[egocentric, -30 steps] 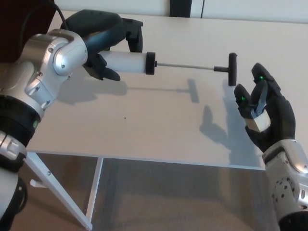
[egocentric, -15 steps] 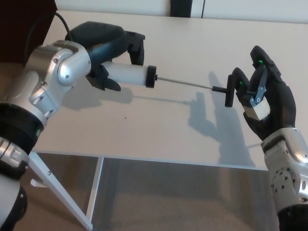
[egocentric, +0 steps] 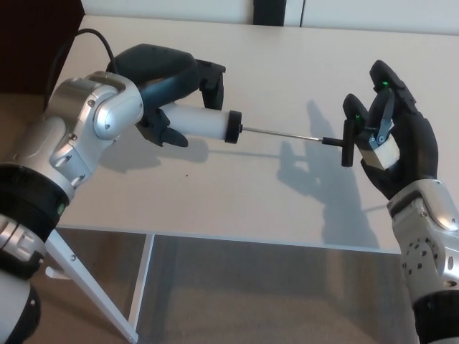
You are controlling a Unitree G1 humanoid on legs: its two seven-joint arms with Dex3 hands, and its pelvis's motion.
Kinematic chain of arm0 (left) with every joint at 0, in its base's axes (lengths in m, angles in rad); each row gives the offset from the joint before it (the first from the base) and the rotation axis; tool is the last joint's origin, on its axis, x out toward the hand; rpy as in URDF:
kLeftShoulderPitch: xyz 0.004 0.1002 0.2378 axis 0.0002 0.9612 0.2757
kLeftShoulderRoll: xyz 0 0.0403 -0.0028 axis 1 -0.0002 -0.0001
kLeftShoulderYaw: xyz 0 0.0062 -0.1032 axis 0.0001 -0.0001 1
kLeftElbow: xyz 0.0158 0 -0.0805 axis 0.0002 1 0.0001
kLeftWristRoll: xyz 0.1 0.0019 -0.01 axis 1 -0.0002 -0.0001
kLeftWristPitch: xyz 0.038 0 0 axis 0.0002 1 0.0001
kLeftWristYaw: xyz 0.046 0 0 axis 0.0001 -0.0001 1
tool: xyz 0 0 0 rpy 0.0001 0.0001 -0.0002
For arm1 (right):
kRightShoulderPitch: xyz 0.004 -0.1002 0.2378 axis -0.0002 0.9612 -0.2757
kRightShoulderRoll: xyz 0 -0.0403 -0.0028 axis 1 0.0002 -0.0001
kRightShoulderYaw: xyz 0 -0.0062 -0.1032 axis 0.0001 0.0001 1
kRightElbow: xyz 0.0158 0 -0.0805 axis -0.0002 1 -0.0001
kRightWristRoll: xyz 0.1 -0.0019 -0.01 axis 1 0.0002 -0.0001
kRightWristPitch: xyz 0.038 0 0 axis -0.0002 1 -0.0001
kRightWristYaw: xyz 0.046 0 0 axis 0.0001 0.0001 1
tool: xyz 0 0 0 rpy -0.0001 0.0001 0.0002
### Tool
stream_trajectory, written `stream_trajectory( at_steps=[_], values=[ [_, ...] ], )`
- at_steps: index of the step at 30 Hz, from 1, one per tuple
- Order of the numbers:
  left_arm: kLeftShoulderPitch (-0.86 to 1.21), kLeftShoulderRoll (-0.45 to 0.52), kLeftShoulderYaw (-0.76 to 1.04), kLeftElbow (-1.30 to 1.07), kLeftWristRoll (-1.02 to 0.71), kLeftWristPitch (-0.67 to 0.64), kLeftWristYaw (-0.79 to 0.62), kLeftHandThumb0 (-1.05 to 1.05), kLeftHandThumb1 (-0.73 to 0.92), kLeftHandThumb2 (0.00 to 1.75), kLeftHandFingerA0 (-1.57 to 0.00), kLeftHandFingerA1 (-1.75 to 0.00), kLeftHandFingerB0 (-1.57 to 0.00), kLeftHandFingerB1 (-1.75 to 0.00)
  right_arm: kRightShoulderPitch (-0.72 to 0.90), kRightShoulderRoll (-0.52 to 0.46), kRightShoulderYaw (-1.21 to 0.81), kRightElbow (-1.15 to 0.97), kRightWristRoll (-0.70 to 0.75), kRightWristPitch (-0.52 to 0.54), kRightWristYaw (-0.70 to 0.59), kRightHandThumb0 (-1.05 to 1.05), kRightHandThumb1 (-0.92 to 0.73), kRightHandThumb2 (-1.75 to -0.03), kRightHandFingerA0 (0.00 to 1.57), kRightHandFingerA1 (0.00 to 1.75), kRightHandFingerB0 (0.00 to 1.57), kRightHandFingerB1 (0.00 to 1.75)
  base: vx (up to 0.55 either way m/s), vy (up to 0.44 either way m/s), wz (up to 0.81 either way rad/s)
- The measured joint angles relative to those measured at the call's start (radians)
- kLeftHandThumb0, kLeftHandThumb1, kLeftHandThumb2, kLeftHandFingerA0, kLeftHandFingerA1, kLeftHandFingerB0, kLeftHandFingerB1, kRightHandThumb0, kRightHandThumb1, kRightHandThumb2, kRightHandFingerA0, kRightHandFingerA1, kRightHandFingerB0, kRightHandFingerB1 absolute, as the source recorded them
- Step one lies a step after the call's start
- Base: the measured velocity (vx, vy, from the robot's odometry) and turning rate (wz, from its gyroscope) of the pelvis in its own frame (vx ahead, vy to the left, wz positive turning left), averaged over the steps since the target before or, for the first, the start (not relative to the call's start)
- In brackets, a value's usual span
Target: The robot walks towards a desk on which an air pump is kept in the middle. It lifts it up and holds it with its left hand and uses its right hand to compress it by pushing its handle inwards.
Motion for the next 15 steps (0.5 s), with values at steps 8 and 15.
stream_trajectory(
  at_steps=[8,15],
  values=[
    [0.0,-0.003,0.0,0.0,0.0,0.006,-0.006,-0.13,0.79,0.63,-0.8,-1.71,-0.57,-1.52,-0.017,-0.001,0.0,0.062,-0.016,-0.013,-0.003,-0.86,-0.76,-1.12,0.0,0.15,0.0,0.12,0.0,0.0,0.0],
    [0.0,-0.008,0.0,0.0,-0.001,0.006,-0.006,-0.18,0.79,0.61,-0.66,-1.73,-0.53,-1.48,-0.018,-0.001,0.001,0.091,-0.026,-0.028,-0.006,-0.91,-0.8,-1.13,0.0,0.1,0.0,0.07,0.0,0.0,0.0]
  ],
)
